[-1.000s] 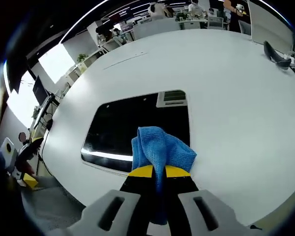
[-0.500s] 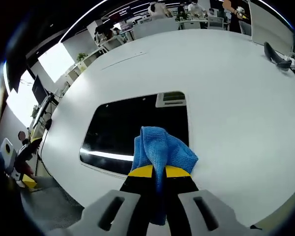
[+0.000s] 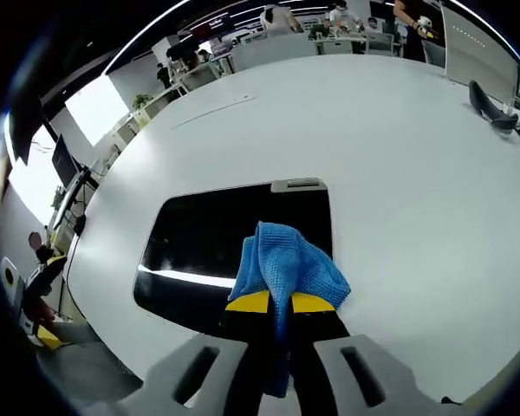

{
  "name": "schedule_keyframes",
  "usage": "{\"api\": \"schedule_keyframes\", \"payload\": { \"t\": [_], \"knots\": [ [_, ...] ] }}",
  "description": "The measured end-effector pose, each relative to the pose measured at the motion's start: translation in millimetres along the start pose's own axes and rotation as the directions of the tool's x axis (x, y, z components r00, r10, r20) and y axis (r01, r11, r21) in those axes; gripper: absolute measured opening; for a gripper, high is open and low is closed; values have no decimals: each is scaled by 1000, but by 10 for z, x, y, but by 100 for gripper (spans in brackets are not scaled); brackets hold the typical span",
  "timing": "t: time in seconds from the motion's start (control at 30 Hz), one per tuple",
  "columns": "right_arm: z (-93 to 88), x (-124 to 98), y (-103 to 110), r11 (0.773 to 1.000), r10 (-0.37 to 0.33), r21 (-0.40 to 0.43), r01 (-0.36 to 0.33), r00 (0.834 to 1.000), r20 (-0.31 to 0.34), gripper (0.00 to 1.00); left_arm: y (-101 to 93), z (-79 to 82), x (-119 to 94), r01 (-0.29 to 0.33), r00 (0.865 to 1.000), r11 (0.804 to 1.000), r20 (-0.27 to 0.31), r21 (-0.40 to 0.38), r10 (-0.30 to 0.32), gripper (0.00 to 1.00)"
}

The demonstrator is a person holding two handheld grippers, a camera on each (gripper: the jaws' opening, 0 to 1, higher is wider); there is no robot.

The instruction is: Wipe the mirror surface with the cleaning cloth until all visible marks leave the cleaned area.

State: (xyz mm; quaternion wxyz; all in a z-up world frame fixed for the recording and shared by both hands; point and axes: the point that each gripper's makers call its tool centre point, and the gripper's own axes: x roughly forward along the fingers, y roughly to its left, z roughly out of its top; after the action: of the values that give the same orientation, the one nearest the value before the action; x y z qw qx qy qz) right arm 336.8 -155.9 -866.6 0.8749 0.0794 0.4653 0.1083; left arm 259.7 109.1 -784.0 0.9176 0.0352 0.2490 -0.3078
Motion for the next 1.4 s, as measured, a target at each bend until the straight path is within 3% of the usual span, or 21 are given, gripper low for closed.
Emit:
{"api": "schedule_keyframes", "payload": {
  "t": [0.77, 1.4],
  "knots": [
    [402, 269, -89, 999, -25, -46, 25, 1000, 6, 1, 62, -8, 4, -41, 999, 999, -5, 20, 41, 99],
    [676, 442, -154, 997, -23, -71, 23, 1000, -1, 1, 71, -42, 11, -25, 1000, 1000, -16, 2, 25, 99]
  ]
}}
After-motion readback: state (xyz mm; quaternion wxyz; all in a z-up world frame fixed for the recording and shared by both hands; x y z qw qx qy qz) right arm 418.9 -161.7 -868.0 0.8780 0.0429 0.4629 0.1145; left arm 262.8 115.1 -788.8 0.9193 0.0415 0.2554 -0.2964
